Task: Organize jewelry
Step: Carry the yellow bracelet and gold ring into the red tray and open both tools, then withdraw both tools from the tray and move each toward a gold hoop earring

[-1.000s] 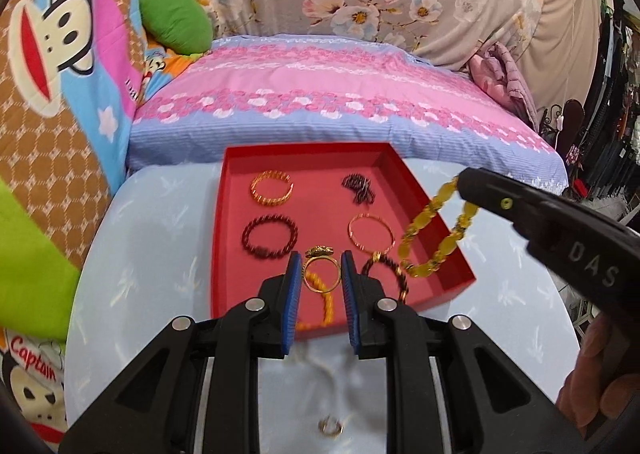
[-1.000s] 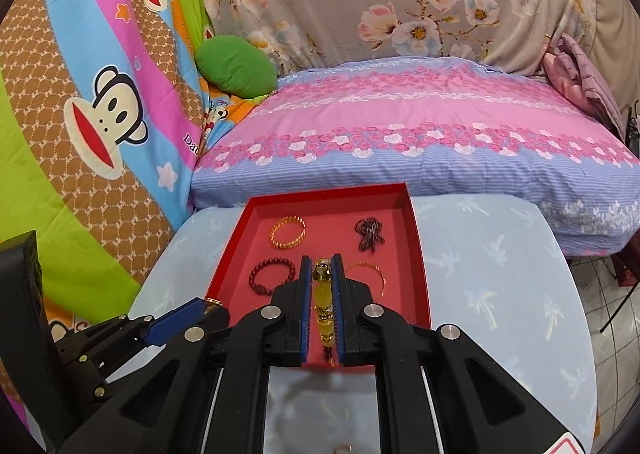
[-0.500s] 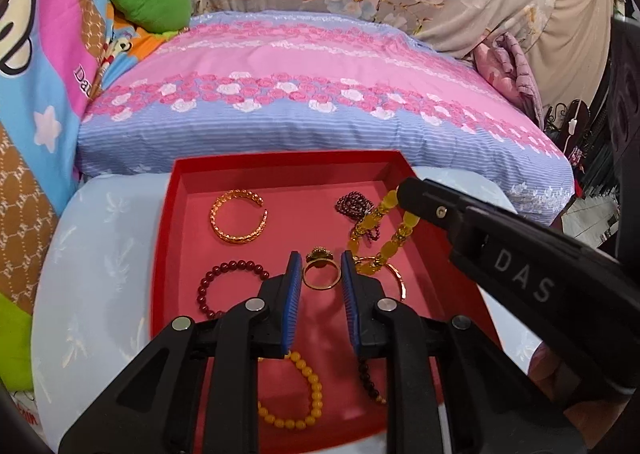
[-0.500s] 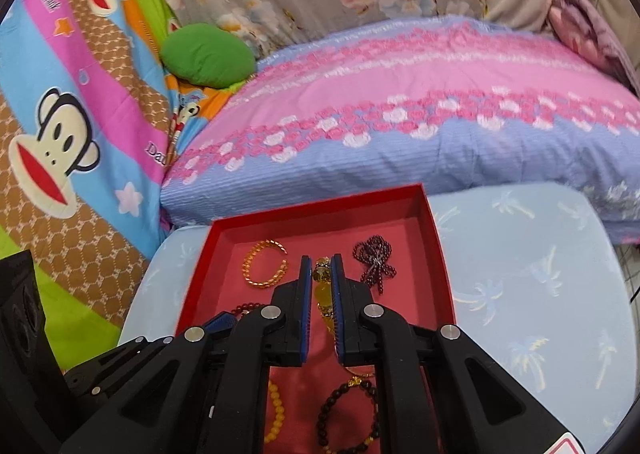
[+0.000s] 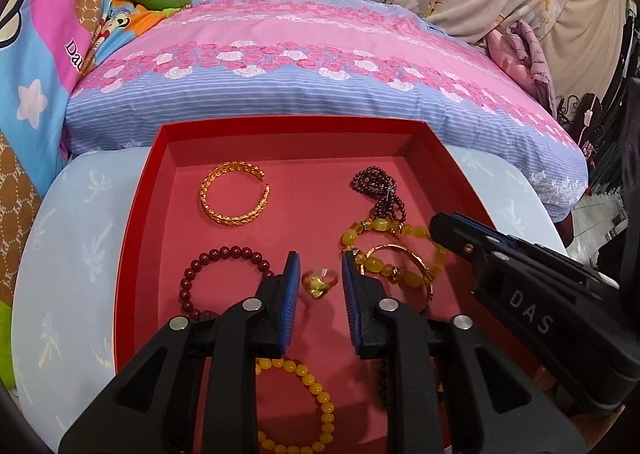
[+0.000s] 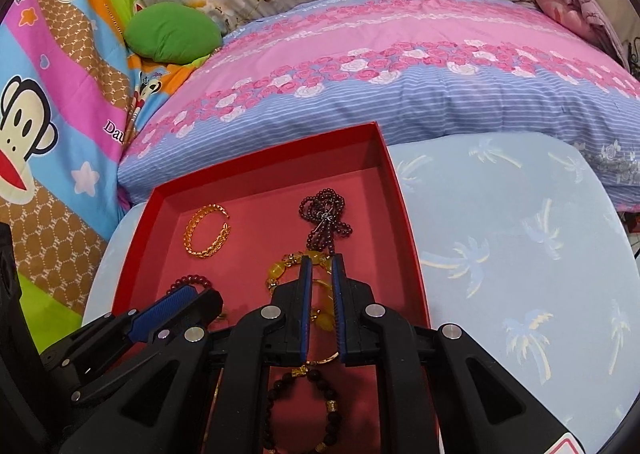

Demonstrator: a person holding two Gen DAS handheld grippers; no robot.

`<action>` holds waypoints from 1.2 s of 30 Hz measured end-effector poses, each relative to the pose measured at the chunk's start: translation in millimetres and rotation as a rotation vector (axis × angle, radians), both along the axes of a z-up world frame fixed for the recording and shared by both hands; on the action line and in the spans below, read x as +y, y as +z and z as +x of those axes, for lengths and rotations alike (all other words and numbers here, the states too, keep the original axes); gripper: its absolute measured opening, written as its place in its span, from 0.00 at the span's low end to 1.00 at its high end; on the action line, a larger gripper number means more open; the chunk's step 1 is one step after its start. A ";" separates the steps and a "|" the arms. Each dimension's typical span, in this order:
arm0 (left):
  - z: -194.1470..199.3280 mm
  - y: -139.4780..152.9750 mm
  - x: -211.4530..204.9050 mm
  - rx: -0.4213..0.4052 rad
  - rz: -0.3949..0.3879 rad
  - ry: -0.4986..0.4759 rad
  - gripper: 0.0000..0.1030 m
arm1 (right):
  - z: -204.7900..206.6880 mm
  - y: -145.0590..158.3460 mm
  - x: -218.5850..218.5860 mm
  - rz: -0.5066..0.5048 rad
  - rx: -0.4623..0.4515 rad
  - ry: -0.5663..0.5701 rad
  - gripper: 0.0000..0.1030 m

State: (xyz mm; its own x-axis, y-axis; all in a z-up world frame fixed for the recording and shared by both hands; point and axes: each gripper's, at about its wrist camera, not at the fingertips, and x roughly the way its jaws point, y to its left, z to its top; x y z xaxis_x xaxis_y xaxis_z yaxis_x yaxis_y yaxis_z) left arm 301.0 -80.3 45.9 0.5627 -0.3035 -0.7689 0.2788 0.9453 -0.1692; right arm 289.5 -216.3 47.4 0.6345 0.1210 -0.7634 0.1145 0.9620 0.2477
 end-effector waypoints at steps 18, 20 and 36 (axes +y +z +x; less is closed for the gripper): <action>-8.2 7.2 10.3 -0.021 0.004 0.035 0.41 | -19.4 9.0 10.0 -0.028 -0.024 0.008 0.15; -12.3 10.4 11.0 -0.026 0.003 0.034 0.41 | -23.9 12.4 10.5 -0.029 -0.028 0.007 0.15; -70.5 40.2 18.4 -0.064 0.008 0.021 0.43 | -87.6 41.3 18.5 -0.039 -0.059 0.014 0.15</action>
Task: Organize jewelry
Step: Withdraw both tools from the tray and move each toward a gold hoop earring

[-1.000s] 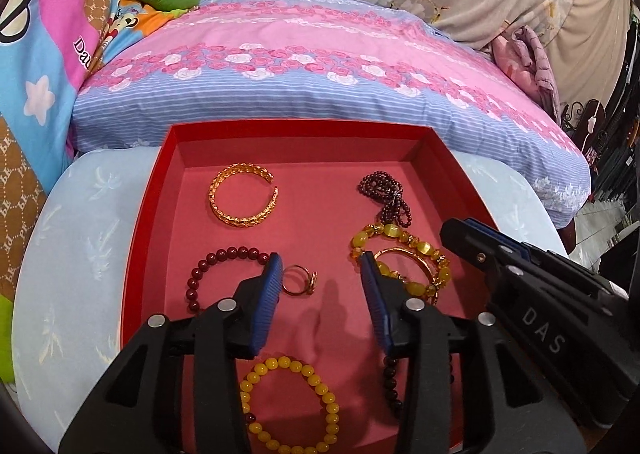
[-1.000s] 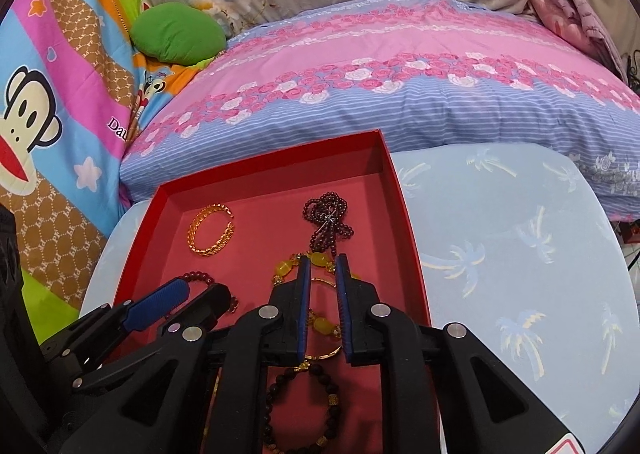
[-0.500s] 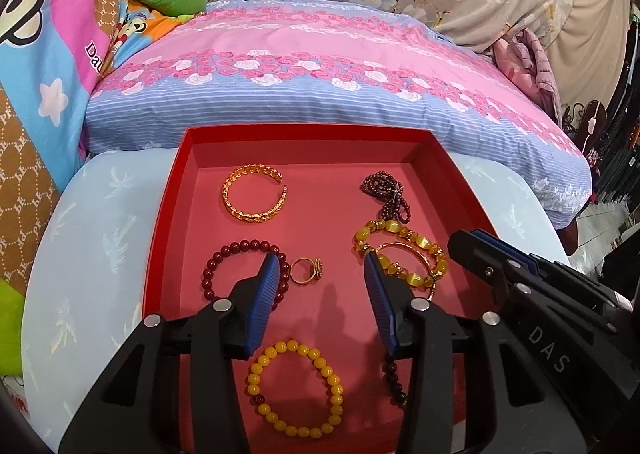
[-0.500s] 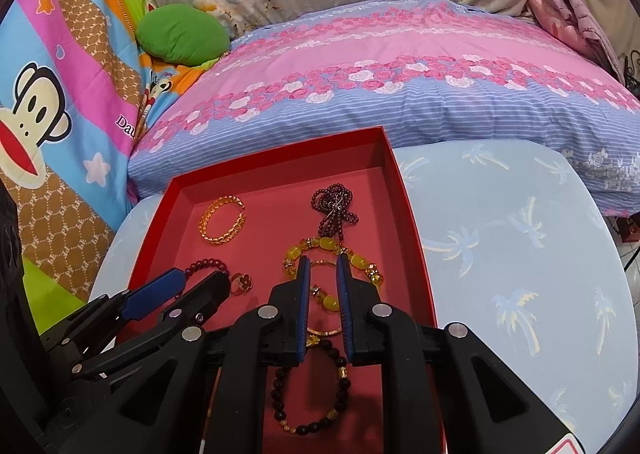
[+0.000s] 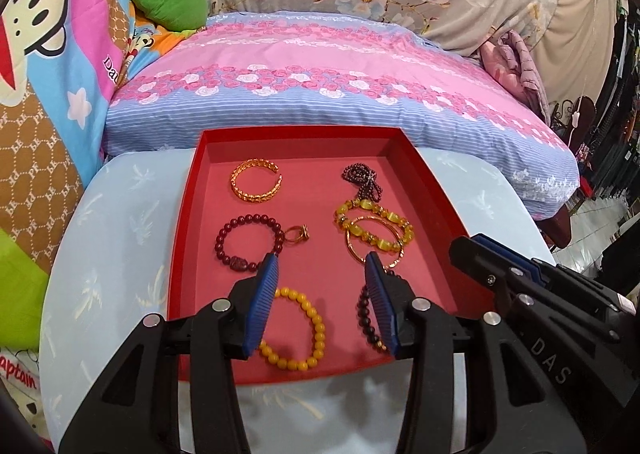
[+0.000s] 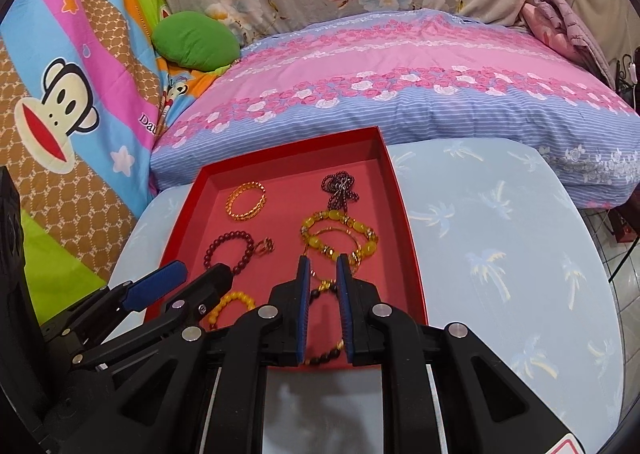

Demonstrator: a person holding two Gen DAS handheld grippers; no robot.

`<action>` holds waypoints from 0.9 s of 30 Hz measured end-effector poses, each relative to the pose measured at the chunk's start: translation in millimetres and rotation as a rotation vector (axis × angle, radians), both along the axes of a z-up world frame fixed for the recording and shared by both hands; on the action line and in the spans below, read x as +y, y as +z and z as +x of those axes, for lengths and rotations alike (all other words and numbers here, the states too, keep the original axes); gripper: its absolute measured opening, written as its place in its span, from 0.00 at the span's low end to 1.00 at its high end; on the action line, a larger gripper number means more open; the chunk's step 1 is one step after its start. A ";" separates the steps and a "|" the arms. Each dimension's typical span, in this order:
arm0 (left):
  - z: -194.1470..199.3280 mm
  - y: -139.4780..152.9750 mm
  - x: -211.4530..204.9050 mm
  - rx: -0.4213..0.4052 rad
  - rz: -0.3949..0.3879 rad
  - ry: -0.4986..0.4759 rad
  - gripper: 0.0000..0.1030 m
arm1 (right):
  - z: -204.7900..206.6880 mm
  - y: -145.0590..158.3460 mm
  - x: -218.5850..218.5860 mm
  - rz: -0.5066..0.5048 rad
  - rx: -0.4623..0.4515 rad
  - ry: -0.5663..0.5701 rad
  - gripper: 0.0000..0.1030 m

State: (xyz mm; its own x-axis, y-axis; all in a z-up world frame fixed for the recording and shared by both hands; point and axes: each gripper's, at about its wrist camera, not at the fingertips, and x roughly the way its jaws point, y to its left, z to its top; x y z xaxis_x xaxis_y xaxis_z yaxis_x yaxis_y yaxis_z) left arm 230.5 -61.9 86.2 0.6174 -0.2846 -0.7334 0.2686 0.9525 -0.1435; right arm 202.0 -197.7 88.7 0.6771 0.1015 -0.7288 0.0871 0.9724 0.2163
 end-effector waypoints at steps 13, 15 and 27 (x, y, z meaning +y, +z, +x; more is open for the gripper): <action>-80.0 -3.6 29.5 0.012 0.013 0.011 0.47 | -83.1 -18.6 5.7 -0.026 0.051 0.024 0.23; -90.6 -10.2 33.4 0.029 0.012 0.014 0.47 | -94.0 -29.1 7.7 -0.024 0.075 0.029 0.23; -132.5 -49.0 47.0 0.102 0.034 0.027 0.48 | -126.6 -70.0 14.9 -0.016 0.155 0.030 0.23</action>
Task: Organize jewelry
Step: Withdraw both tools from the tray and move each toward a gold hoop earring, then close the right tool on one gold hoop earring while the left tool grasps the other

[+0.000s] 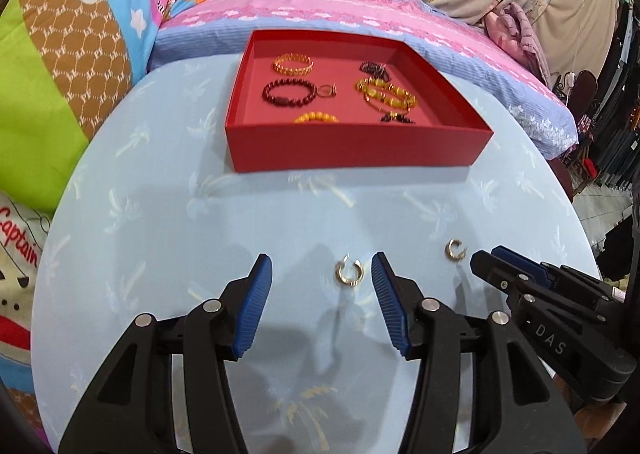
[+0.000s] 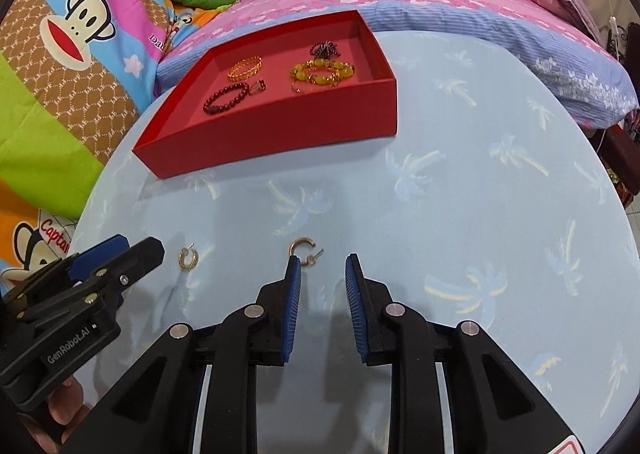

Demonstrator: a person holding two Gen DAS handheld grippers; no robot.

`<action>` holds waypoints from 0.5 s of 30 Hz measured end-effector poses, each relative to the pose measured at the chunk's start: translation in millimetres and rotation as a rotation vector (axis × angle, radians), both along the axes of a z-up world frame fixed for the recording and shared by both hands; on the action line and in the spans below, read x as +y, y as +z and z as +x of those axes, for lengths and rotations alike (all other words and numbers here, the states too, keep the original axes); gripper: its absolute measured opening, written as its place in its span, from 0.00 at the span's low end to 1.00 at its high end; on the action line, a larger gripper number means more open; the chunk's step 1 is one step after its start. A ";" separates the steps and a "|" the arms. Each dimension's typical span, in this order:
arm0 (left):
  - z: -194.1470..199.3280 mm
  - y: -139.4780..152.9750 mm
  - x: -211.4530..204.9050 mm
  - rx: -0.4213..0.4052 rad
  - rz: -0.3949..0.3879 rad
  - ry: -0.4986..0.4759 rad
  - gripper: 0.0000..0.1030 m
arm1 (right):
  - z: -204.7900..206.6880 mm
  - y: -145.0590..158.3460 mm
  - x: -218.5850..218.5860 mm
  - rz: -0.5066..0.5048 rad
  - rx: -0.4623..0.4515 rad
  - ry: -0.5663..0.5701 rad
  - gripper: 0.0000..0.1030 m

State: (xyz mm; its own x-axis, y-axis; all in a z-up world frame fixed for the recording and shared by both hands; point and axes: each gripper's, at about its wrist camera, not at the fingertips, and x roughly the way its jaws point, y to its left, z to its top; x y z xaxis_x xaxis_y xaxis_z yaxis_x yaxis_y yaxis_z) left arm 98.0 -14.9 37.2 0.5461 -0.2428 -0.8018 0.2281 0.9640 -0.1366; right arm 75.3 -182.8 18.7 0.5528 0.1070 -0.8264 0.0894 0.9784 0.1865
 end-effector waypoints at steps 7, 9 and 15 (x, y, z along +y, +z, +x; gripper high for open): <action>-4.4 -13.3 -1.1 0.026 0.003 -0.001 0.48 | 3.6 -5.7 9.6 -0.017 0.007 0.017 0.23; -3.8 -15.4 -2.6 0.028 0.009 -0.001 0.48 | 6.0 -6.8 11.5 -0.026 0.007 0.022 0.23; 1.9 -21.8 -3.5 0.041 0.014 0.005 0.48 | 14.2 -8.0 14.9 -0.042 0.003 0.029 0.24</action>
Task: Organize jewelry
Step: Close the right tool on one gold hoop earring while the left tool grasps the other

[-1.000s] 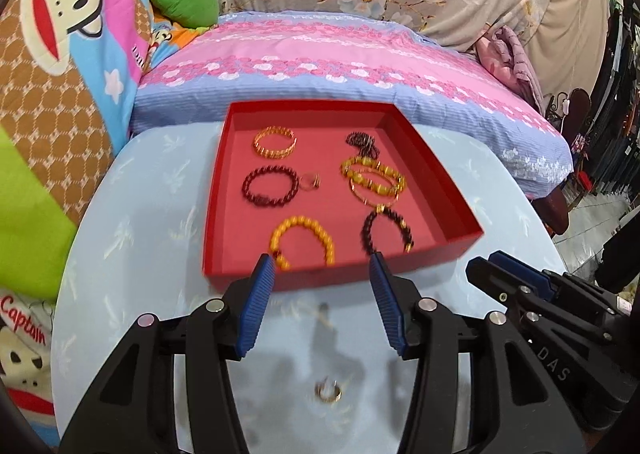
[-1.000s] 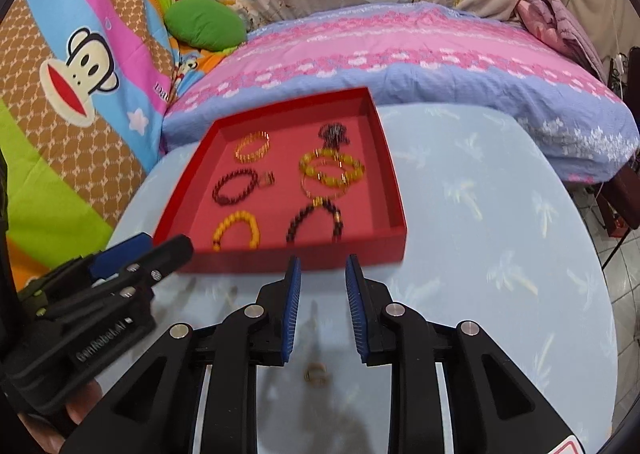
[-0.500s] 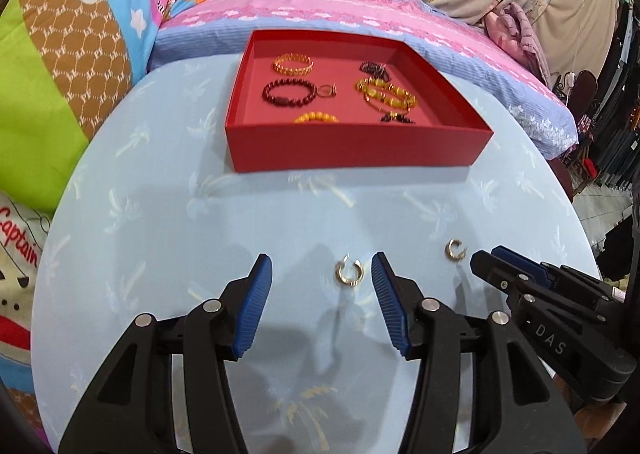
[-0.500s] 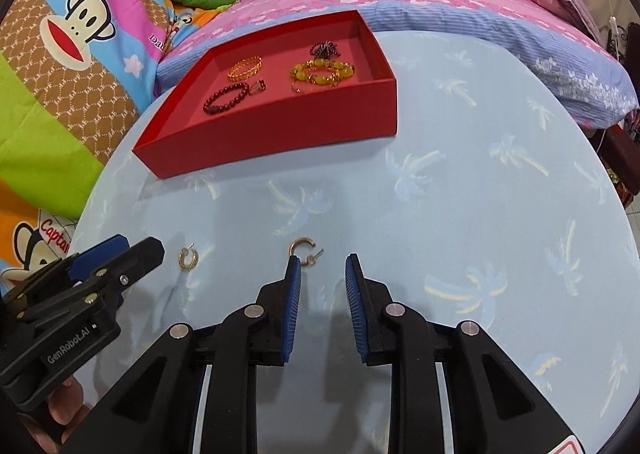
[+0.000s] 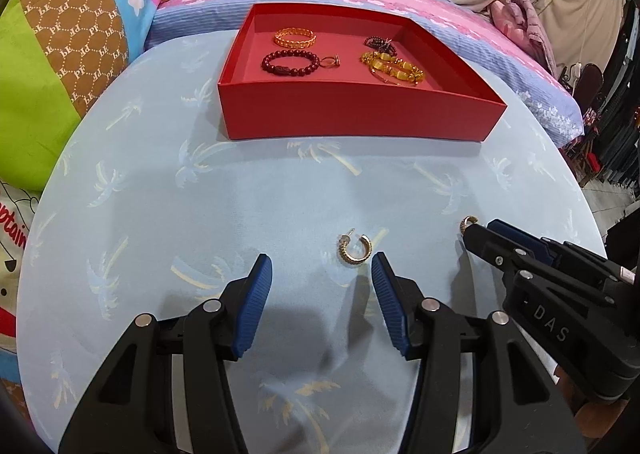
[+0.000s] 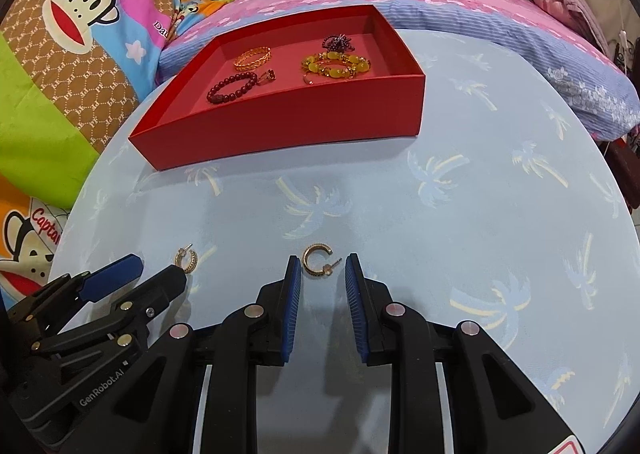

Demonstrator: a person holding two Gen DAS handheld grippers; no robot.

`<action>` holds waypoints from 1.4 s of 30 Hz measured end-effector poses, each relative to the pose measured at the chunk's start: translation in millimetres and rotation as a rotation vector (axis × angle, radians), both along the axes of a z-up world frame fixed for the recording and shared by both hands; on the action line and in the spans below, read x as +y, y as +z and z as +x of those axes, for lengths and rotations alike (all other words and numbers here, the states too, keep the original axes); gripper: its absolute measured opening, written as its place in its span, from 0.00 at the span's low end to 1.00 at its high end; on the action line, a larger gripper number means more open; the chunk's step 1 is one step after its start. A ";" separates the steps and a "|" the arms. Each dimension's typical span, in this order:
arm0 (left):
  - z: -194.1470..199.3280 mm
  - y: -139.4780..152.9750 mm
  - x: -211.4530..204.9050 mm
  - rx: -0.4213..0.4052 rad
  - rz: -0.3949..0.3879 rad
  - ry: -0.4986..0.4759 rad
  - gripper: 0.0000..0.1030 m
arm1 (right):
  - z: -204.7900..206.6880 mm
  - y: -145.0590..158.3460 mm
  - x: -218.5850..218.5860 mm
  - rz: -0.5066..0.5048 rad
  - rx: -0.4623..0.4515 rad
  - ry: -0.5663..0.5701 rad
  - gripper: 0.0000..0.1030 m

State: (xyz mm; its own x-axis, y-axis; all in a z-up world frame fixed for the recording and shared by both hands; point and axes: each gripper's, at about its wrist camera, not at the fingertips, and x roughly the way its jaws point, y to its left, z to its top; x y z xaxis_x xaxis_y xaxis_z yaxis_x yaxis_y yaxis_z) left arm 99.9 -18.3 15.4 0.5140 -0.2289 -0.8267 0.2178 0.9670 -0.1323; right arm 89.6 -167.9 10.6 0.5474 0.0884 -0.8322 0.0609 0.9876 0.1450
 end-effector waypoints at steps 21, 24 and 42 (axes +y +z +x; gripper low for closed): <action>3.0 -0.9 -5.4 -0.016 0.017 -0.005 0.48 | -2.2 -0.2 6.0 -0.040 -0.017 0.015 0.17; 4.0 -1.1 -8.6 -0.018 0.022 -0.012 0.48 | -4.5 0.5 5.3 -0.033 -0.017 0.013 0.17; 4.0 -3.6 -19.7 -0.071 0.105 -0.018 0.29 | -7.6 1.2 5.0 -0.025 -0.017 0.016 0.17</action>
State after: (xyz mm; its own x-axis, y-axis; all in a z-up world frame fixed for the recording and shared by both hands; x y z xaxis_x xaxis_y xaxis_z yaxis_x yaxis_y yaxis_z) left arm 103.9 -38.1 11.8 0.5687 -0.1529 -0.8082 0.2403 0.9706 -0.0145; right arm 82.0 -162.9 11.9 0.5601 0.0760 -0.8249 0.0433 0.9917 0.1207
